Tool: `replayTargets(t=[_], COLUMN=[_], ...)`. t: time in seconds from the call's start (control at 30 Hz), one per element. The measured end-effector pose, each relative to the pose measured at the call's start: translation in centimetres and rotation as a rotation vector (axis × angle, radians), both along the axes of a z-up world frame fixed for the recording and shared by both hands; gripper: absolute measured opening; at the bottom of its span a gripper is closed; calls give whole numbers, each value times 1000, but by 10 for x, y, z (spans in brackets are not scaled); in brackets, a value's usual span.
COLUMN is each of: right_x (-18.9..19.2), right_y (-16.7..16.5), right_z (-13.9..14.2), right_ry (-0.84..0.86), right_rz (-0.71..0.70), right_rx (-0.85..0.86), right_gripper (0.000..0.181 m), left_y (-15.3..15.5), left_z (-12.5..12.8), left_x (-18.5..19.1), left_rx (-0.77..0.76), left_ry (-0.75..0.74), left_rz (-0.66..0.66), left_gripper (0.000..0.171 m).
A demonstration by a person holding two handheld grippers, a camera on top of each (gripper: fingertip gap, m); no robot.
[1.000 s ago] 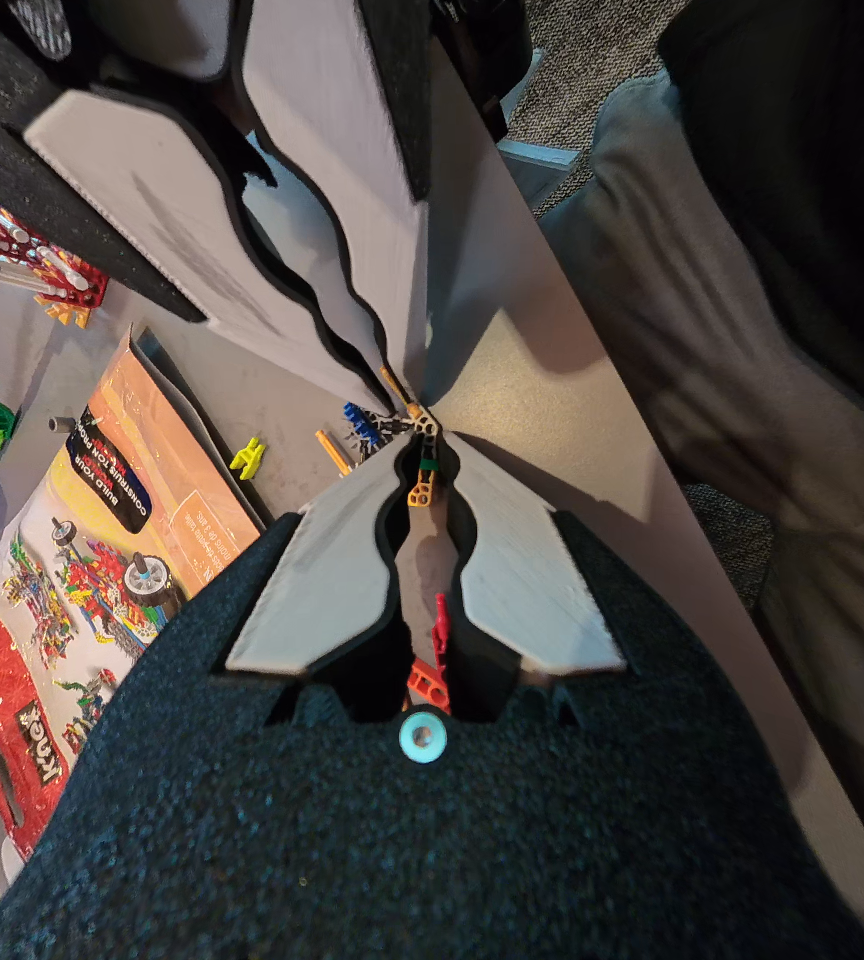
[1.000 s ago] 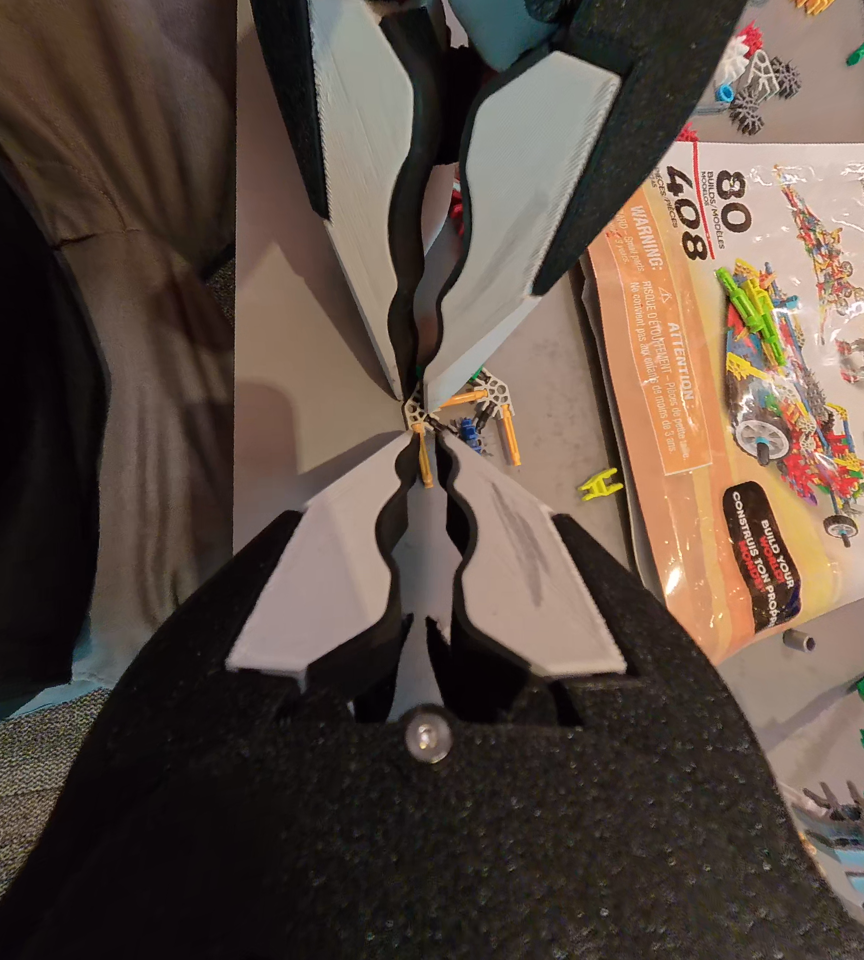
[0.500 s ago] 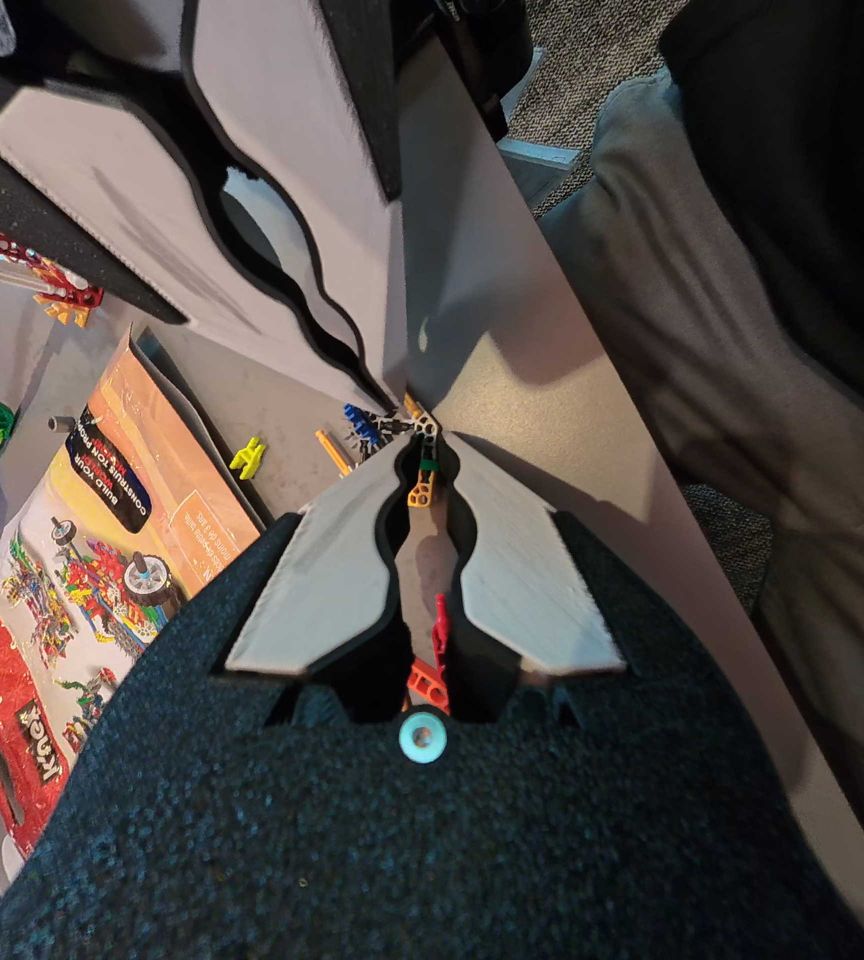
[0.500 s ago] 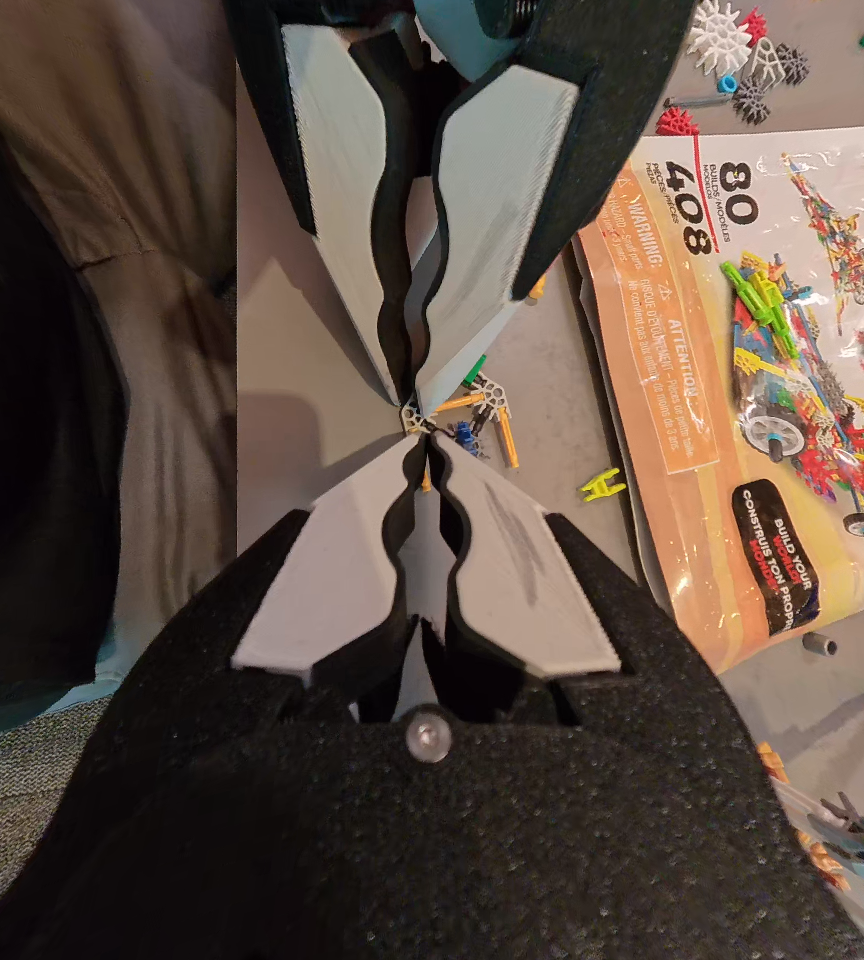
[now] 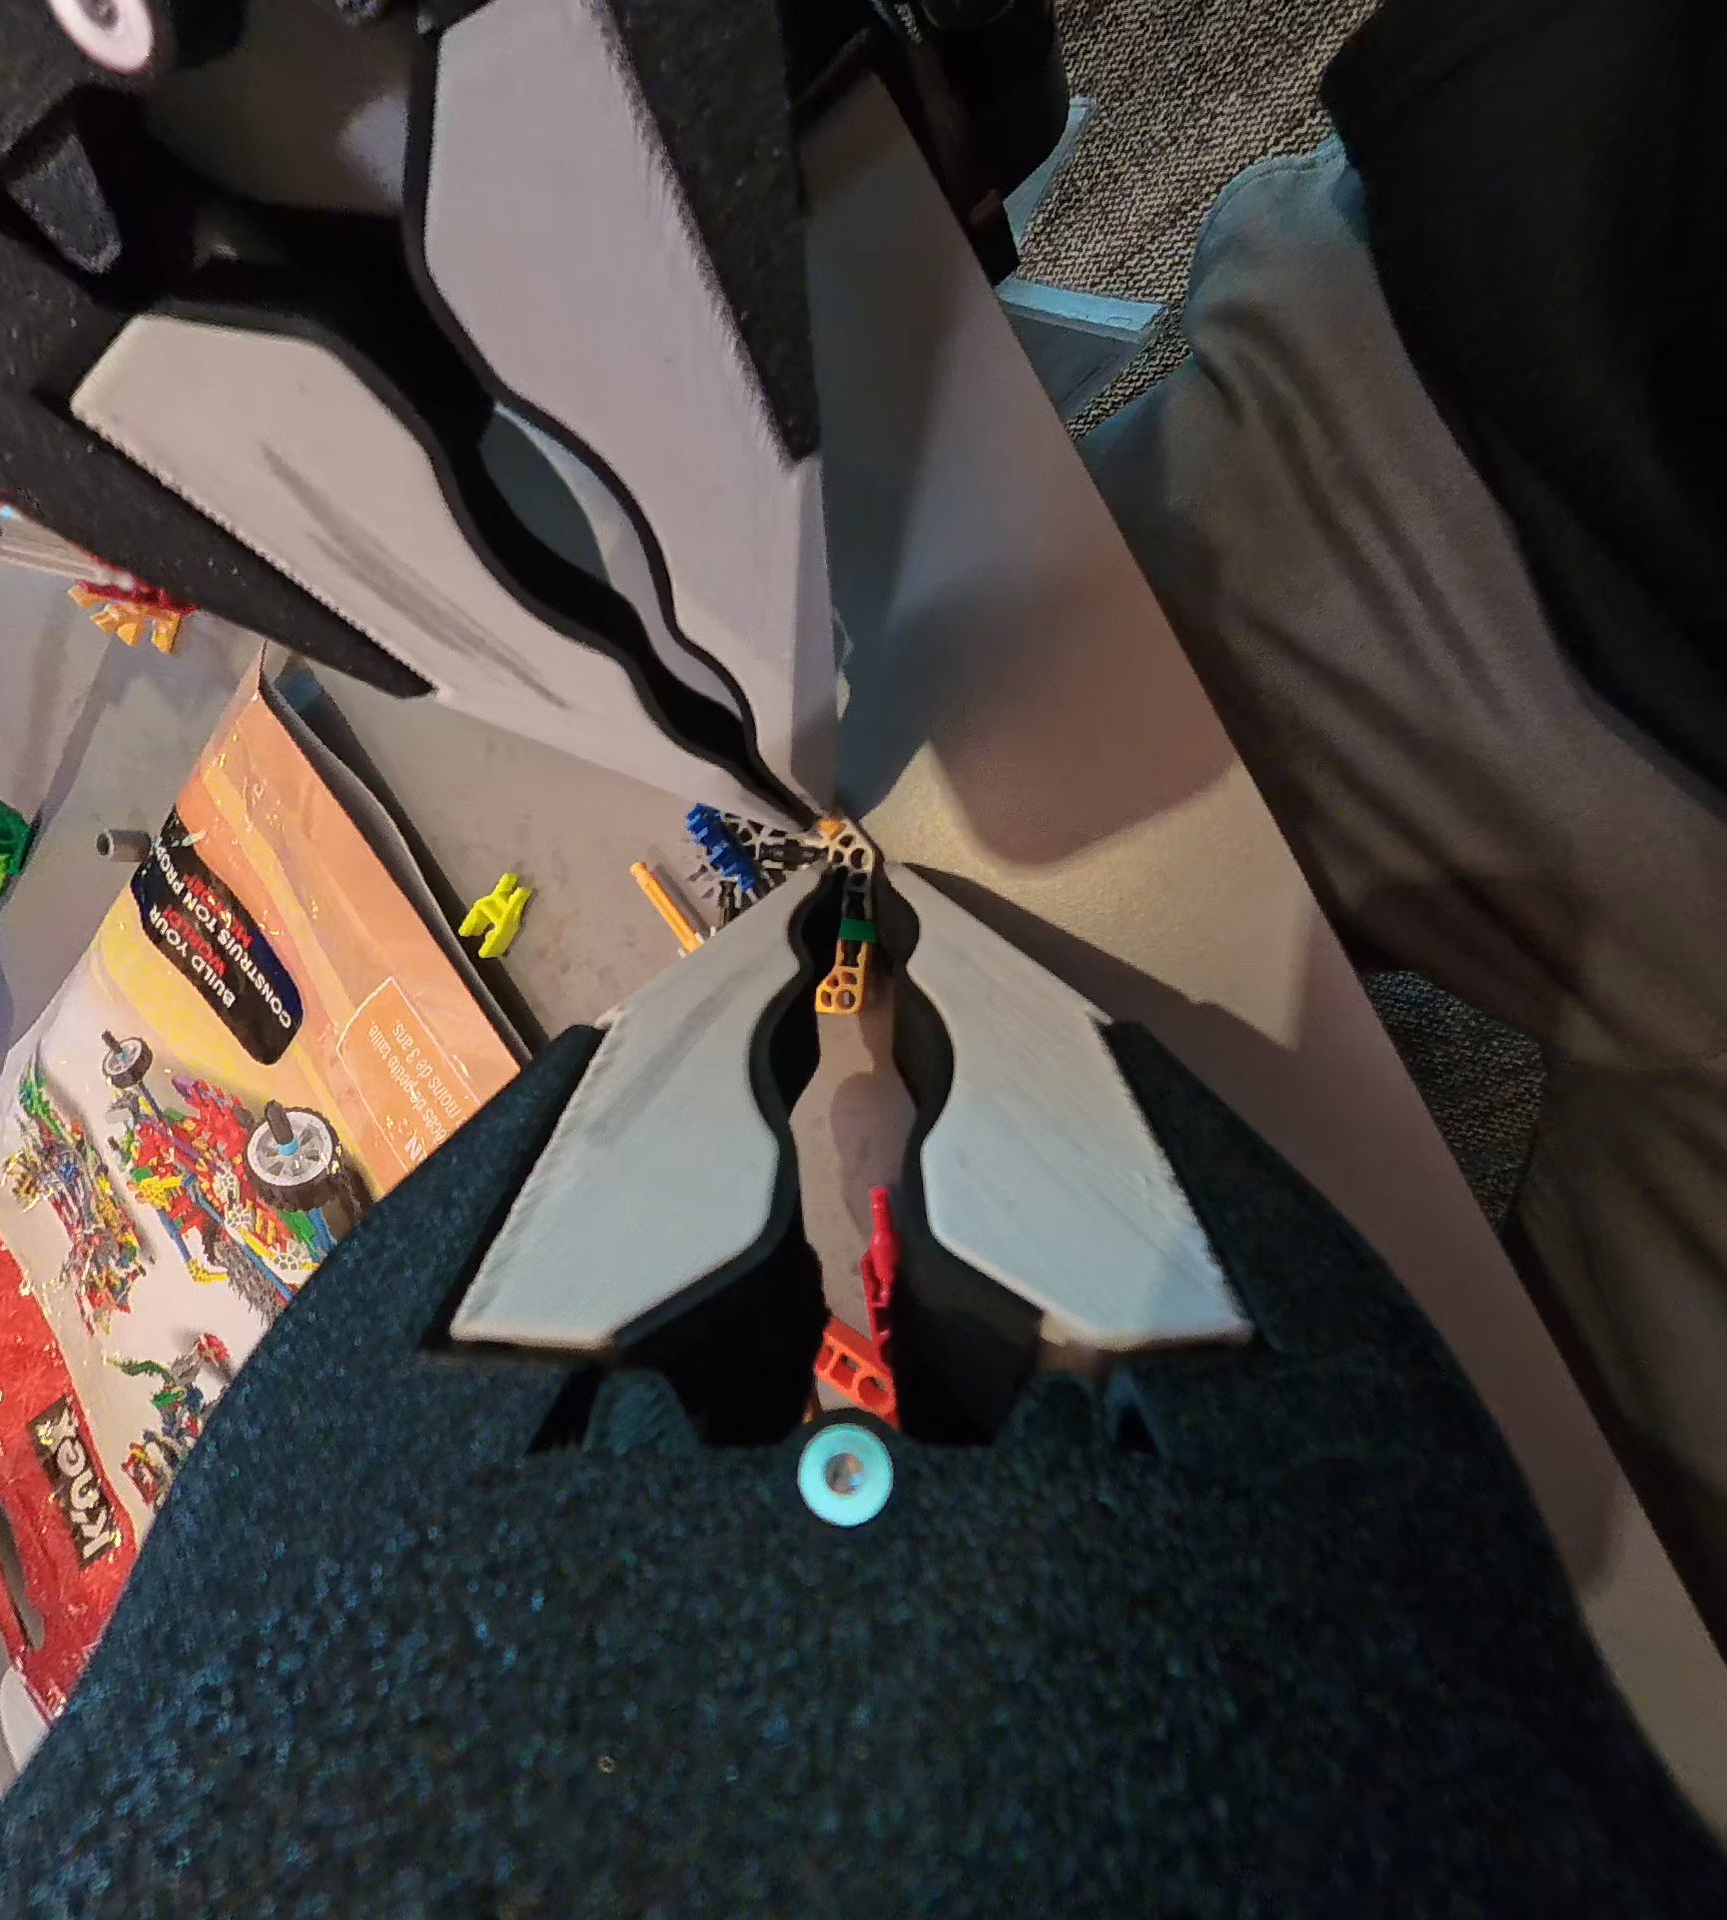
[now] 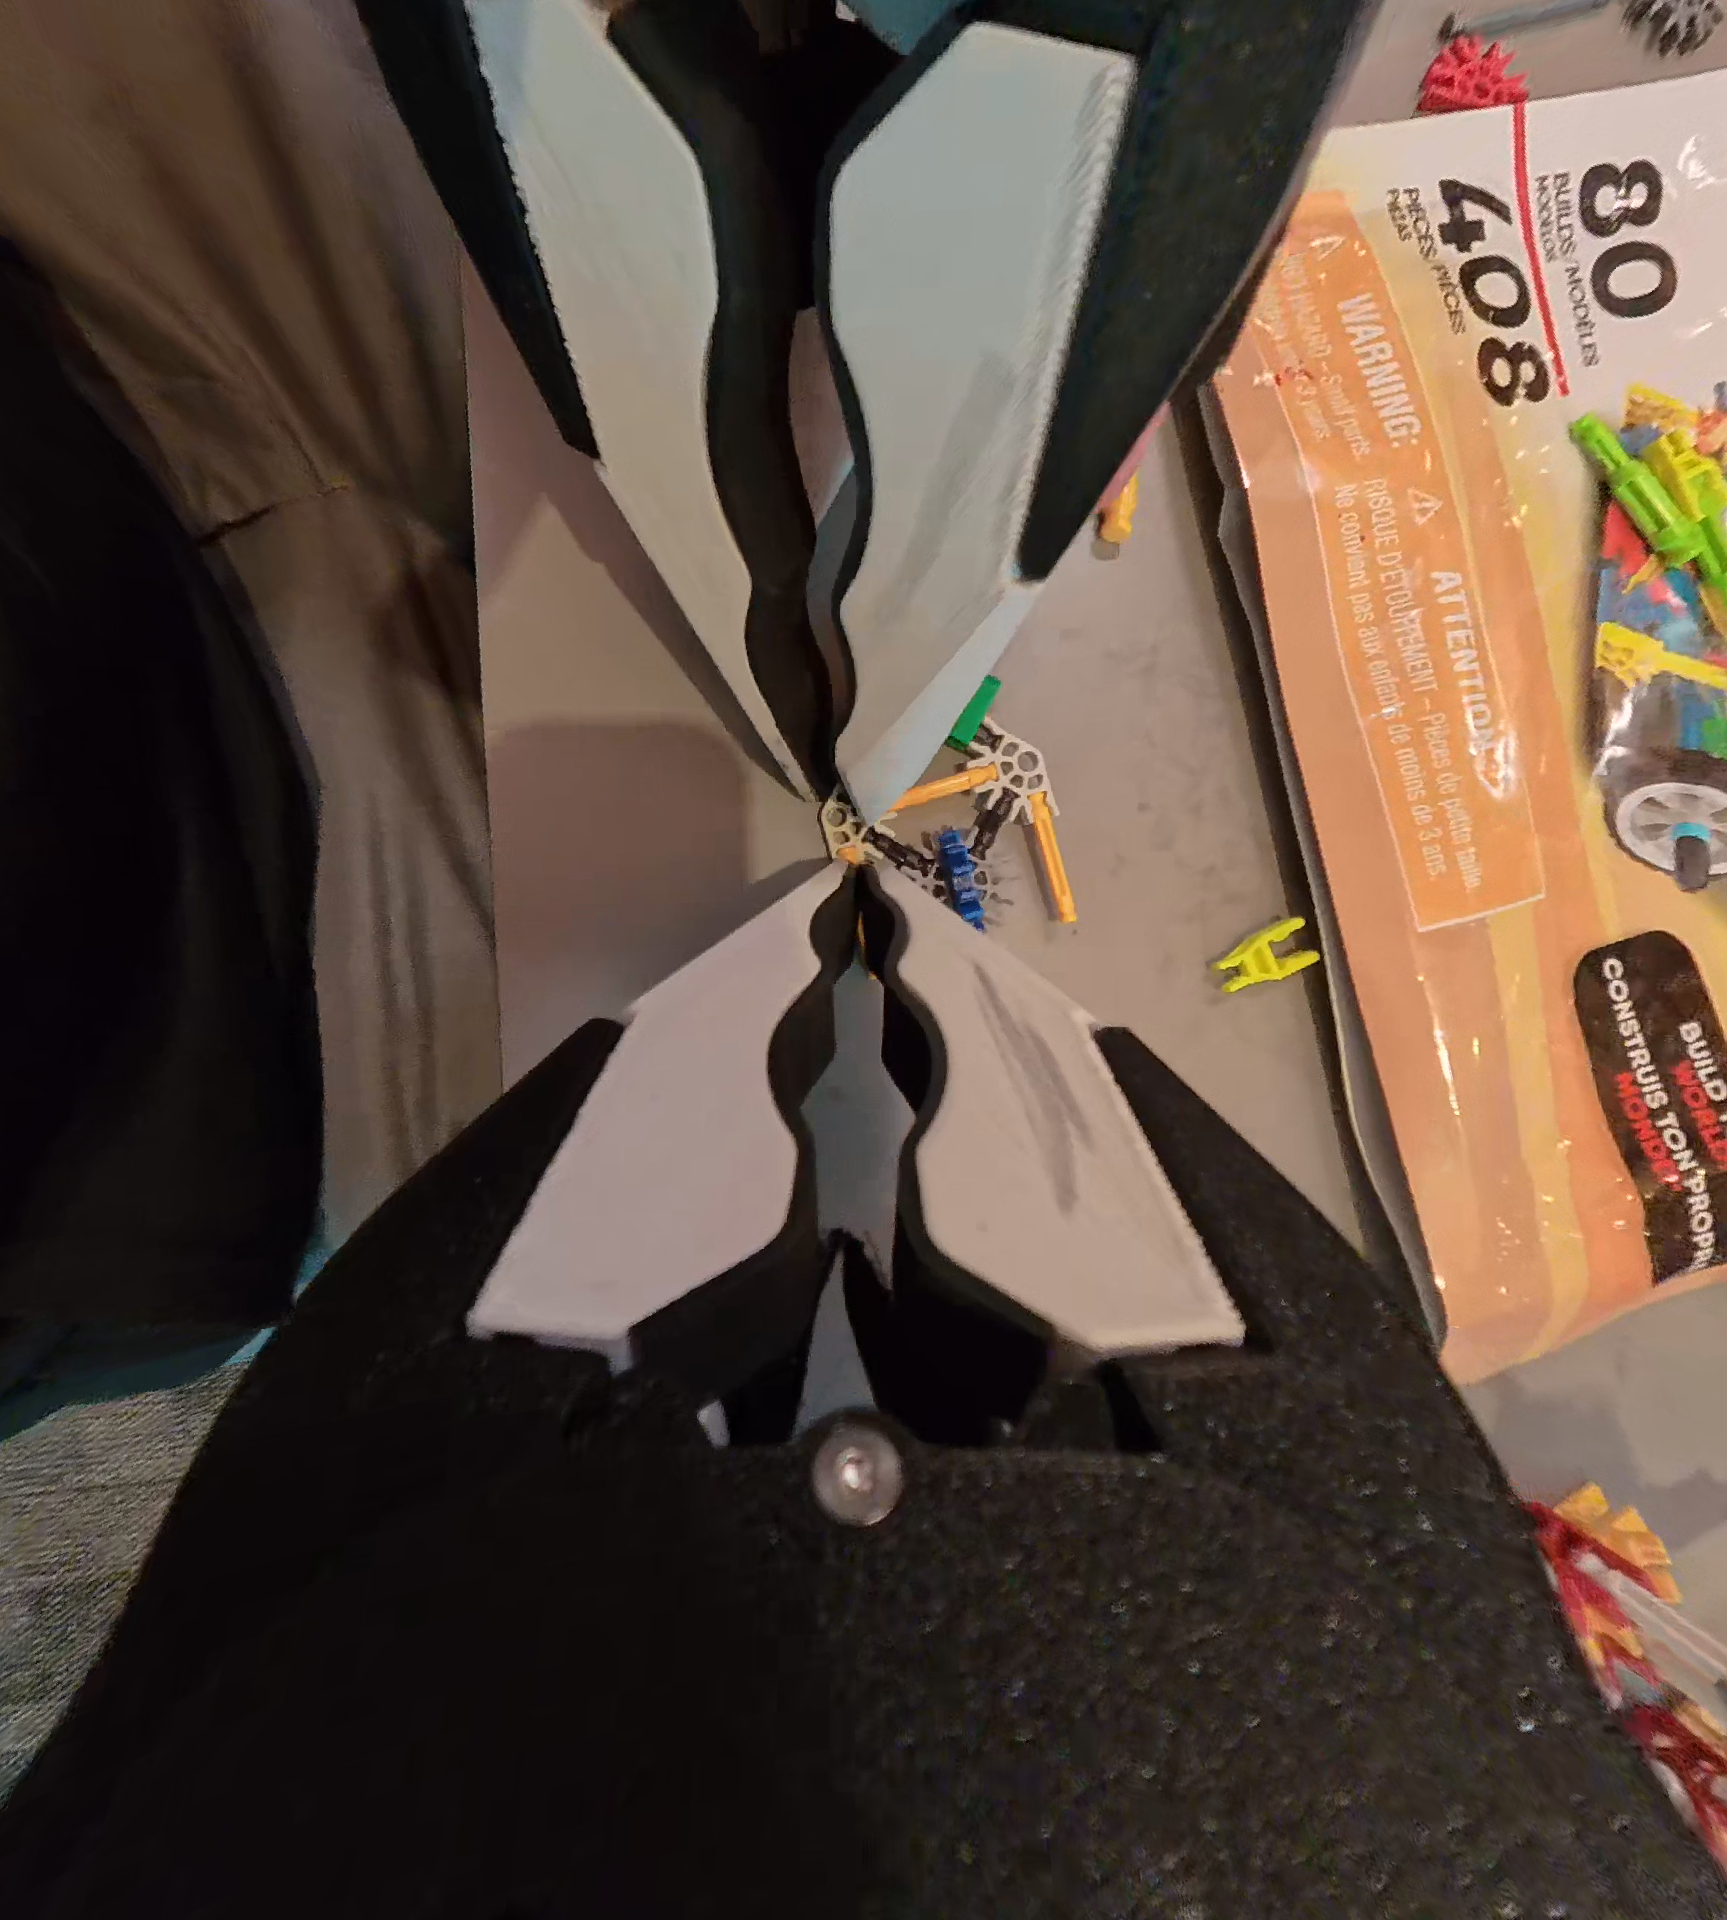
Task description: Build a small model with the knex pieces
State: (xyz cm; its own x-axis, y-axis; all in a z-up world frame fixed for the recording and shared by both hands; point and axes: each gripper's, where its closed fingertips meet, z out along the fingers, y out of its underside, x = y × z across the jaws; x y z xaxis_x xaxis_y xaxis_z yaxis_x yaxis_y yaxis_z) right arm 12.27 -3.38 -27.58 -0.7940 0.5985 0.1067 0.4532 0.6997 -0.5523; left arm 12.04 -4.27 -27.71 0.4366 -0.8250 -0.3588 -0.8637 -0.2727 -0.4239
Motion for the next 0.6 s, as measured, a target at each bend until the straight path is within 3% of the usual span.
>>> replayTargets(t=[0.6], right_x=[0], right_y=[-2], right_z=[-3], right_ry=[-219], right_rz=[14], right_rx=[98], right_gripper=[0], left_y=[-2], left_z=[-1], left_x=[-1], left_rx=[18], left_ry=[-2], left_rz=[11], left_gripper=[4])
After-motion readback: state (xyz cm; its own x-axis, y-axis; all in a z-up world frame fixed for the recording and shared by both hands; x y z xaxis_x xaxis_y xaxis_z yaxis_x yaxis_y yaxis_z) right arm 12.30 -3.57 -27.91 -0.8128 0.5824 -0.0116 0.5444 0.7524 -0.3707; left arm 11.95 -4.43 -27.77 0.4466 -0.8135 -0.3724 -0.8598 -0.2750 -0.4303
